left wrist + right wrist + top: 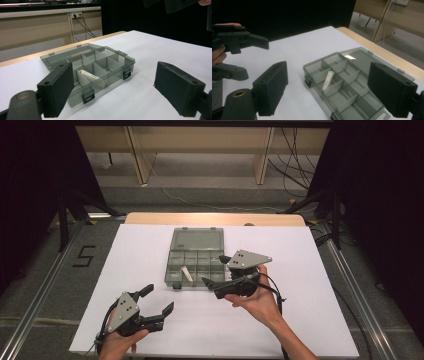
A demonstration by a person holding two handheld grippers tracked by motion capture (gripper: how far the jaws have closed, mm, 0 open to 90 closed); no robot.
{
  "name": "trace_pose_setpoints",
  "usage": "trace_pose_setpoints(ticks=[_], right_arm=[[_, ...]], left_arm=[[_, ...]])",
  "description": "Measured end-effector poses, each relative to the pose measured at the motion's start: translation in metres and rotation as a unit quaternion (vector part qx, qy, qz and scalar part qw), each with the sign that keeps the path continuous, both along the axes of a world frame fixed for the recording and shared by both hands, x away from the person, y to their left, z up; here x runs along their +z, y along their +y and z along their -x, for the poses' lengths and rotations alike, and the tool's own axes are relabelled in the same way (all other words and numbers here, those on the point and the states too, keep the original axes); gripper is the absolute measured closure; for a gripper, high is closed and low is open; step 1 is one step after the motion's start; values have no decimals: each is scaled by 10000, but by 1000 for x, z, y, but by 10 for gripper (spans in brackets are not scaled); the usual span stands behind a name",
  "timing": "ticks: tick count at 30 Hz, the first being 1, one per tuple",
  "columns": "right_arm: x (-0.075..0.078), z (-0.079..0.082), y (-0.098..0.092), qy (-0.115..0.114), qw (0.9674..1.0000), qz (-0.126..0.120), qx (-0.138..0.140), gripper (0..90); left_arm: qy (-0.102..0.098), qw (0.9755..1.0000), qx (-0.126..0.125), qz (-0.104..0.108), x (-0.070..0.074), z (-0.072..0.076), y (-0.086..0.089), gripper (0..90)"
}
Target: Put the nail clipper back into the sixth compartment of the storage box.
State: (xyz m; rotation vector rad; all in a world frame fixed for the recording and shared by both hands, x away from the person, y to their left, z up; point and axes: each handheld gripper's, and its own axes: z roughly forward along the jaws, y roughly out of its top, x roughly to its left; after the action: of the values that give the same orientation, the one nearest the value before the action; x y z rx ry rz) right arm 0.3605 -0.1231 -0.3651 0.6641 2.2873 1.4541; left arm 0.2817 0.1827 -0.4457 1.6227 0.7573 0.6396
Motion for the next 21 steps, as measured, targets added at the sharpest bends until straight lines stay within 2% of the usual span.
trace_pose_setpoints(ticks=[6, 8, 11, 12, 14, 16, 17, 20, 21], right_arm=[[-2, 6, -6, -9, 9999, -102, -68, 172], [-3, 6, -9, -104, 9998, -123, -93, 172], [-4, 9, -13, -47, 9997, -188, -148, 172], [-4, 8, -14, -134, 9996, -201, -137, 171], [-5, 10, -15, -83, 9996, -238, -154, 172], [-7, 10, -16, -179, 9994, -255, -174, 172], [-7, 12, -17, -87, 9995, -241, -165, 172], [-8, 13, -20, -82, 9994, -257, -198, 173], [-9, 13, -21, -182, 9993, -265, -209, 173]], left_arm=[[13, 10000, -10, 13, 0, 0, 0, 156], [16, 10000, -14, 14, 0, 0, -1, 157], [14, 10000, -14, 16, 0, 0, -1, 157], [11, 10000, -17, 19, 0, 0, -1, 157], [14, 10000, -15, 18, 0, 0, -1, 156], [18, 10000, -21, 20, 0, 0, -1, 156], [15, 10000, -26, 19, 0, 0, -1, 156], [13, 10000, -26, 22, 0, 0, -1, 157], [13, 10000, -26, 21, 0, 0, -1, 157]])
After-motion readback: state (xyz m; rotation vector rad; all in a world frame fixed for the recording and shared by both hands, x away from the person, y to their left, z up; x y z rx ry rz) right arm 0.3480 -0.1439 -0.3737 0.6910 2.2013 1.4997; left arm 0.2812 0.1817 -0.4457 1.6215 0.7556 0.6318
